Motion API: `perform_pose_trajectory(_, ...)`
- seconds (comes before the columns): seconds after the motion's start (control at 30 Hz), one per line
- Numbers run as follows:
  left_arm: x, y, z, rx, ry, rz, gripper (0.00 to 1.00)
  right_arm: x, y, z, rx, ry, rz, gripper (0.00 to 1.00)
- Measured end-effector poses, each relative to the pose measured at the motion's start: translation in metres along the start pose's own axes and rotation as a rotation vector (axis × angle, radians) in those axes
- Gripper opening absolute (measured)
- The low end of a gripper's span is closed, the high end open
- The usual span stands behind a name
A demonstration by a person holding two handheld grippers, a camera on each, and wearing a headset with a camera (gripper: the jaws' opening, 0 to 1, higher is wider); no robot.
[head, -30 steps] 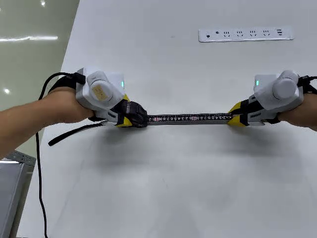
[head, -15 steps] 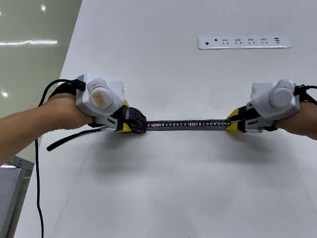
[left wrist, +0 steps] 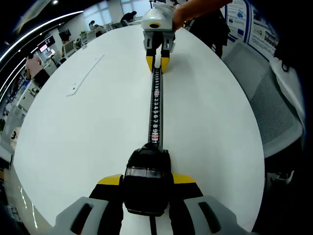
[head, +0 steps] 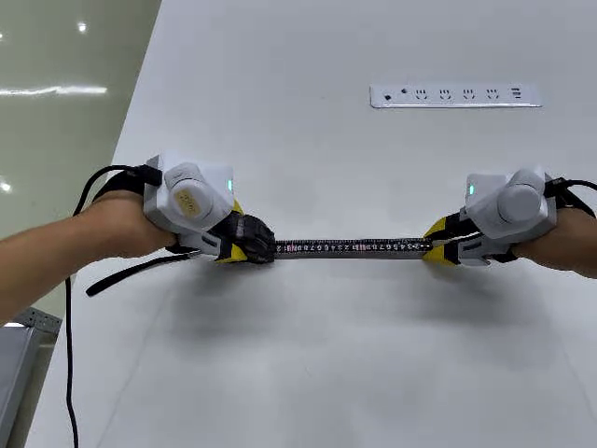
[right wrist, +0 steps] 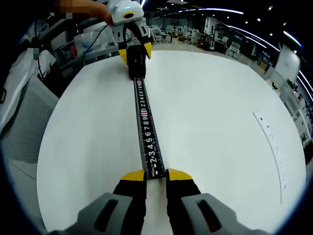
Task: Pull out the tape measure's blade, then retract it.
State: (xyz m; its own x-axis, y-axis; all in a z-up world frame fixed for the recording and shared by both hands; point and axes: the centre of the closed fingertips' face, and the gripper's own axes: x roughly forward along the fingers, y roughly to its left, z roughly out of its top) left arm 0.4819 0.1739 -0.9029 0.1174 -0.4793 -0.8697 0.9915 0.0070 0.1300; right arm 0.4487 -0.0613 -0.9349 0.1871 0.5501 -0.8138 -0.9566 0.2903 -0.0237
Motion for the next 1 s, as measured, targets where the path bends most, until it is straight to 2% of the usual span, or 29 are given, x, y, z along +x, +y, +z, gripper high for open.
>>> perform_pose_trajectory(0.57,0.0018,0.0001,-0.0009,0.002,-0.004,0.006,0.37,-0.0002,-0.0017,-0.0006,0.008,0.010,-0.012,0.16)
perform_pose_trajectory(0.7,0.0027,-0.0007,0.0032,-0.005,-0.018,0.013,0.38,-0.0002,-0.0036,-0.0001,0.028,0.014,-0.032,0.16)
perform_pose_trajectory(1.0,-0.0021,0.0004,0.0035,-0.032,-0.027,0.032,0.41,0.0007,-0.0056,0.0011,0.058,0.012,-0.054,0.19)
